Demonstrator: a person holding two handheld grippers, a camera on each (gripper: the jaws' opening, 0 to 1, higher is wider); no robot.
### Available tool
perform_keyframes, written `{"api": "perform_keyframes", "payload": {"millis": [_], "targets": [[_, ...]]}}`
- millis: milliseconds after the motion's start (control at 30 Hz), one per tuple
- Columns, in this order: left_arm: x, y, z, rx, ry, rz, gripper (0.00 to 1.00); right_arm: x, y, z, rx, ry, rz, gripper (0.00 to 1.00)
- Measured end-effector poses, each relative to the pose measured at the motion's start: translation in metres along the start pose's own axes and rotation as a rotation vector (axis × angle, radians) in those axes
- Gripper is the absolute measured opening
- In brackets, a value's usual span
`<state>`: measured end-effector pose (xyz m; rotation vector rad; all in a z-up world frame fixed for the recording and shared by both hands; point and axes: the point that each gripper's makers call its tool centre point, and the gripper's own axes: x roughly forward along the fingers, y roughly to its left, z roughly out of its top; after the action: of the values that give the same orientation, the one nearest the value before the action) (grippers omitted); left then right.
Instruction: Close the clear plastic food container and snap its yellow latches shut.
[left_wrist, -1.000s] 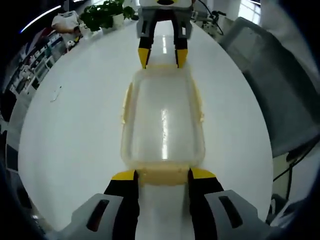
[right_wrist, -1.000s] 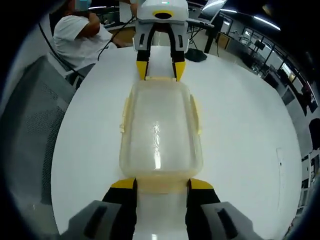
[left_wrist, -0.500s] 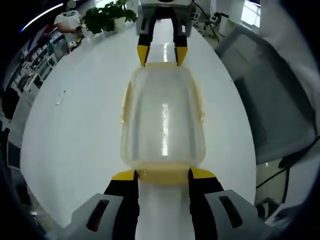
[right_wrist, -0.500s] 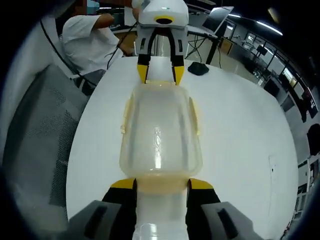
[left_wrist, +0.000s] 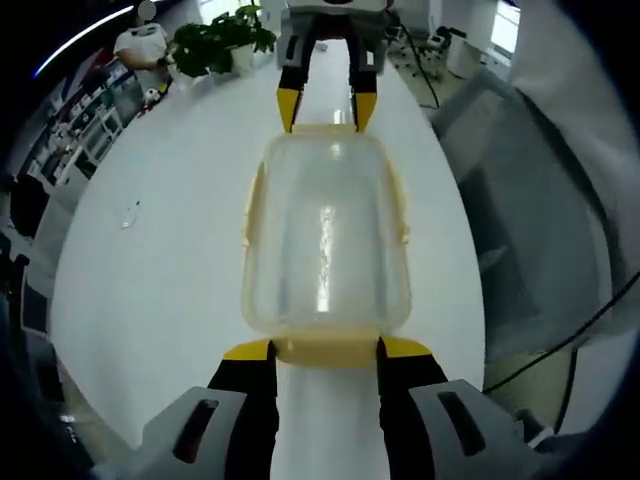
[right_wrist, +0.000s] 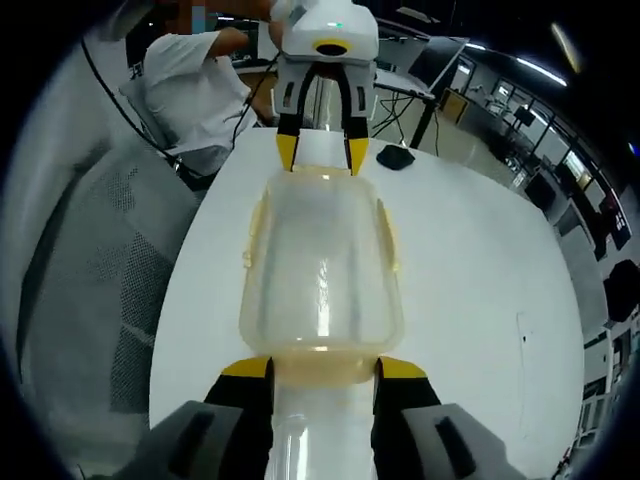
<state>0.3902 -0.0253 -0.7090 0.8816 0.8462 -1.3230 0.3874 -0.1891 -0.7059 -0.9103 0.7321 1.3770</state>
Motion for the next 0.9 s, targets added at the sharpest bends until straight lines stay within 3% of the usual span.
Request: {"api": "perform_keyframes", "payload": {"millis": [267, 567, 900], "targets": [[0.01, -0.001, 0.048, 0.011, -0.014, 0.003, 0.36, -0.032, 0.002, -0.034, 0.003, 0.01, -0.016, 0.35], [0.027, 0.003, 0.091, 0.029, -0.015, -0.001, 0.36, -0.056, -0.001, -0.073, 0.015, 0.024, -0.028, 0.35], [0.048, 0.008, 0.123, 0.03, -0.01, -0.012, 0.36, -0.072, -0.004, -0.109, 0.026, 0.026, -0.025, 0.35]]}}
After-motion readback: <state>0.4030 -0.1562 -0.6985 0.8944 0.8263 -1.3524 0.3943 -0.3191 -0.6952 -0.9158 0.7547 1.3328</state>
